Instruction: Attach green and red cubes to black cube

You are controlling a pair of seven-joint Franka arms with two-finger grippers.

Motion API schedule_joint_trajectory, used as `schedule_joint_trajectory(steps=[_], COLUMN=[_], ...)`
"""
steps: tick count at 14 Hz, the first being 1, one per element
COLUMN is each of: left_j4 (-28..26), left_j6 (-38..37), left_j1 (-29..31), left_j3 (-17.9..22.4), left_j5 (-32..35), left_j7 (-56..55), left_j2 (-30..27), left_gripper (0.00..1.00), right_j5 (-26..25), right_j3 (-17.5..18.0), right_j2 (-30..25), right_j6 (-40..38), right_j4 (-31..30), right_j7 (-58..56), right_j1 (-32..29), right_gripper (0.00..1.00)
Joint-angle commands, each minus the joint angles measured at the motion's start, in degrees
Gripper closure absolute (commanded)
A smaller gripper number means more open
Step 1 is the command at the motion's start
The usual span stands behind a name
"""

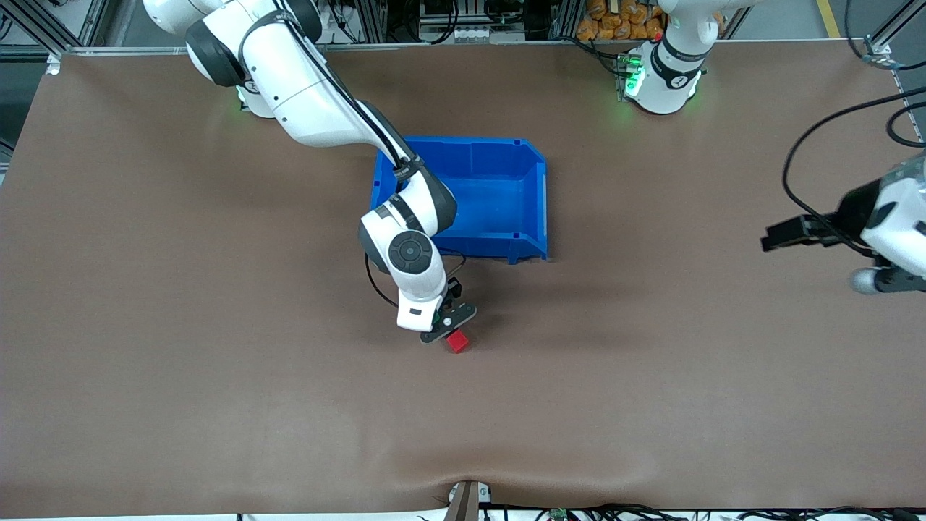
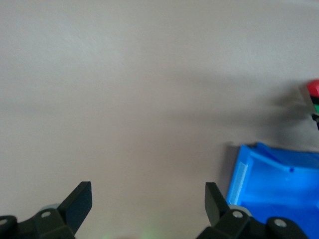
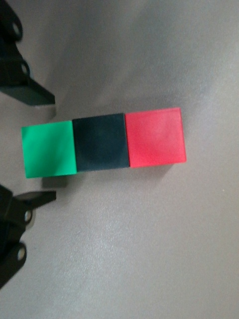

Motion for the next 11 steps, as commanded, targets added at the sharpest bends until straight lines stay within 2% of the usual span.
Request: schedule_joint_trajectory(steps=[1, 3, 5, 7, 8, 9, 11], left_j4=[-2.53, -2.01, -1.57, -1.57, -1.91, -2.87, -2.8], left_j6=[-0.47, -0.2, -0.29, -0.47, -1.43, -4.22, -4.43], left_j1=[1.8, 1.89, 1.37, 0.05, 0.22, 0.92, 1.19], left_j3=[0.02, 0.46, 0.37, -1.11, -2.25, -2.44, -2.7], left_j5=[-1.0, -0.29, 0.67, 7.49, 8.14, 7.45, 5.34], left_j7=[2.15, 1.81, 1.46, 0.84, 1.01, 1.19, 1.1], left_j2=[-1.97, -2.14, -2.32, -3.97, -5.38, -6.26, -6.53], left_gripper=[0.0, 0.0, 0.0, 0.0, 0.0, 0.0, 0.0], right_j5=[-0.34, -0.17, -0.17, -0.17, -0.08, 0.01, 0.18], right_j3=[-0.51, -0.69, -0.95, -1.39, -1.39, -1.3, -1.3], right_j2=[0.36, -1.66, -3.94, -7.01, -8.68, -10.18, -12.99], right_j6=[-0.96, -2.01, -7.53, -14.29, -16.41, -17.91, -19.94], right_j4=[1.97, 1.19, 1.01, 1.01, 0.92, 0.92, 0.92], right_j7=[0.96, 0.78, 1.13, 0.87, 0.78, 0.78, 0.78], right_j1=[0.46, -0.41, -0.86, -2.69, -4.36, -6.03, -9.19], right_gripper=[0.0, 0.0, 0.0, 0.0, 0.0, 0.0, 0.0])
